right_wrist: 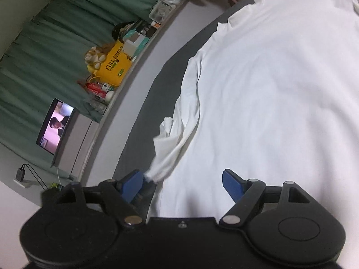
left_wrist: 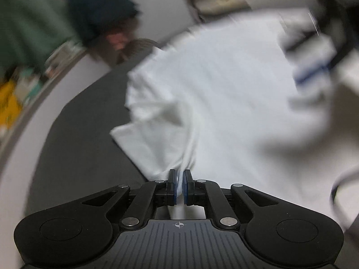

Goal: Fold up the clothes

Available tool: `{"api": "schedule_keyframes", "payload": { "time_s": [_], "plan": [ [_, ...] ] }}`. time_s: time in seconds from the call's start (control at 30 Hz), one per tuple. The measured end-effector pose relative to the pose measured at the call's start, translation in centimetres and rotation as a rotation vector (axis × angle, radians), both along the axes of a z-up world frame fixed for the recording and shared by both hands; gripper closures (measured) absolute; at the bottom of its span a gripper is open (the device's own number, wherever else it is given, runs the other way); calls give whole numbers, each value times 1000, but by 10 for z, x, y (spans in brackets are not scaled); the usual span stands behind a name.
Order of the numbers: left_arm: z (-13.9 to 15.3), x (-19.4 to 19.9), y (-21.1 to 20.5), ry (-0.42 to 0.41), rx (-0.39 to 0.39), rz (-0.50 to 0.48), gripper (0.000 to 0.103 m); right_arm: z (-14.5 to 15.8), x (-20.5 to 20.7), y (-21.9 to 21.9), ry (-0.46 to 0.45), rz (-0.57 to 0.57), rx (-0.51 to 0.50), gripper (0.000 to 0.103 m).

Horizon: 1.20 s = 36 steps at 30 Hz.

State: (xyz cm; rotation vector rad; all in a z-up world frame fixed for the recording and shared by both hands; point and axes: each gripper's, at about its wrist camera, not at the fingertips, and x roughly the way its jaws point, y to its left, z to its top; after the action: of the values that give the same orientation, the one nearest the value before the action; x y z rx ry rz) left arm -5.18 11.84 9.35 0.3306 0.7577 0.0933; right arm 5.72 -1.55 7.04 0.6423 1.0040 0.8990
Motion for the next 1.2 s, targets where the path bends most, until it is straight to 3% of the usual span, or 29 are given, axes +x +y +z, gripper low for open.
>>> {"api": "schedule_keyframes", "payload": {
  "time_s": [0.13, 0.33, 0.4, 0.53, 0.63, 0.73, 0.8, 0.83, 0.93, 1.0, 1.03, 1.07, 1.1, 1.17, 1.2],
  "plan": [
    [21, 6, 36, -107, -115, 13, 97, -5, -1, 7, -4, 36, -17, 25],
    [12, 20, 23, 2, -228, -156, 95, -13, 2, 10, 25, 34, -35, 25],
    [6, 20, 14, 17, -200, -161, 95, -14, 3, 9, 30, 28, -34, 25],
    [10, 37, 34, -22, -115, -9, 94, -15, 1, 9, 32, 36, -36, 25],
    [3, 72, 56, -33, 33, 54, 94, -16, 0, 13, 33, 48, -39, 25],
    [-8, 100, 65, 29, 184, -14, 94, -17, 1, 15, 36, 55, -43, 25],
    [-16, 110, 65, 101, 225, -95, 94, -20, 3, 14, 58, 50, -38, 25],
    [-18, 112, 65, 144, 190, -121, 94, -23, 5, 13, 72, 47, -32, 25],
    [-29, 117, 73, 252, -45, -126, 95, -27, 8, 11, 105, 35, -11, 25],
    [-34, 113, 79, 209, -98, -79, 93, -26, 9, 11, 107, 34, -7, 25],
    [-35, 111, 82, 180, -118, -53, 89, -26, 8, 12, 104, 37, -10, 25],
    [-37, 109, 85, 152, -138, -27, 72, -26, 7, 12, 102, 41, -12, 25],
    [-39, 110, 87, 139, -124, 36, 40, -26, 6, 13, 102, 45, -14, 25],
    [-43, 114, 90, 146, -69, 180, 0, -27, 5, 15, 102, 52, -17, 25],
    [-45, 115, 92, 150, -71, 206, 0, -27, 4, 15, 101, 55, -19, 25]
  ]
}}
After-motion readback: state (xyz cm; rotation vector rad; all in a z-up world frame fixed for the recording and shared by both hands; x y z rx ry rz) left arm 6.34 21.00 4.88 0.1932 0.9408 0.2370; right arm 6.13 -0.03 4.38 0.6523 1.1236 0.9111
